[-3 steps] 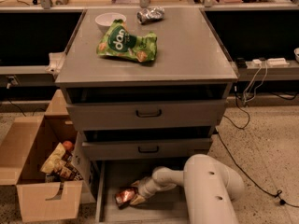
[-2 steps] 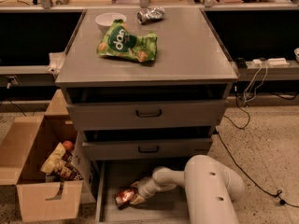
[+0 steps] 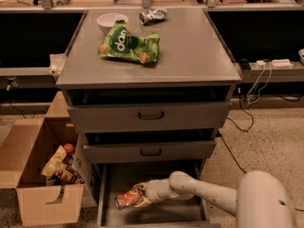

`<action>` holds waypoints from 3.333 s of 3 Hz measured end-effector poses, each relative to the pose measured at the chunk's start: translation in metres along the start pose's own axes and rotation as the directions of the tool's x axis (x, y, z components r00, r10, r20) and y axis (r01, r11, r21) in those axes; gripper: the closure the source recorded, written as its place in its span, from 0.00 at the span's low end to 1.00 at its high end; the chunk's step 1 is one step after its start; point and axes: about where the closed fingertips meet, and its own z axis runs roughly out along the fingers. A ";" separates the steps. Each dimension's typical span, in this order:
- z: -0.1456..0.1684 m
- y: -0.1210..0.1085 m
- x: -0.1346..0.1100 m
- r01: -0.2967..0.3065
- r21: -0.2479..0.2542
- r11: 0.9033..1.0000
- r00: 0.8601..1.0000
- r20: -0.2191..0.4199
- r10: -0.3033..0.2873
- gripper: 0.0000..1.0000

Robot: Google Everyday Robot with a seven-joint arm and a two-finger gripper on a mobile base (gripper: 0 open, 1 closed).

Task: Pick coke can from bottom drawer and place on counter

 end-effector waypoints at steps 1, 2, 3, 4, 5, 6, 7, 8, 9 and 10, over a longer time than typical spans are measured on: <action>-0.057 0.029 -0.050 0.028 0.060 0.998 0.999 0.025 -0.029 1.00; -0.056 0.030 -0.050 0.027 0.058 0.998 0.999 0.025 -0.029 1.00; -0.080 0.030 -0.074 0.039 0.080 0.996 0.998 0.051 -0.043 1.00; -0.140 0.026 -0.129 0.059 0.143 0.988 0.989 0.127 -0.077 1.00; -0.204 0.012 -0.173 0.066 0.216 0.974 0.977 0.182 -0.107 1.00; -0.203 0.012 -0.173 0.066 0.215 0.974 0.977 0.182 -0.107 1.00; -0.244 -0.013 -0.208 0.049 0.268 0.962 0.984 0.154 -0.093 1.00; -0.293 -0.040 -0.253 0.057 0.315 0.947 0.990 0.107 -0.095 1.00; -0.344 -0.054 -0.311 0.125 0.367 0.922 0.989 0.027 -0.145 1.00; -0.344 -0.055 -0.312 0.126 0.367 0.922 0.989 0.027 -0.146 1.00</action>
Offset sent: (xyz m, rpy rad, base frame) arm -0.0129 -0.0212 0.0590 0.0268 -0.0656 -0.0484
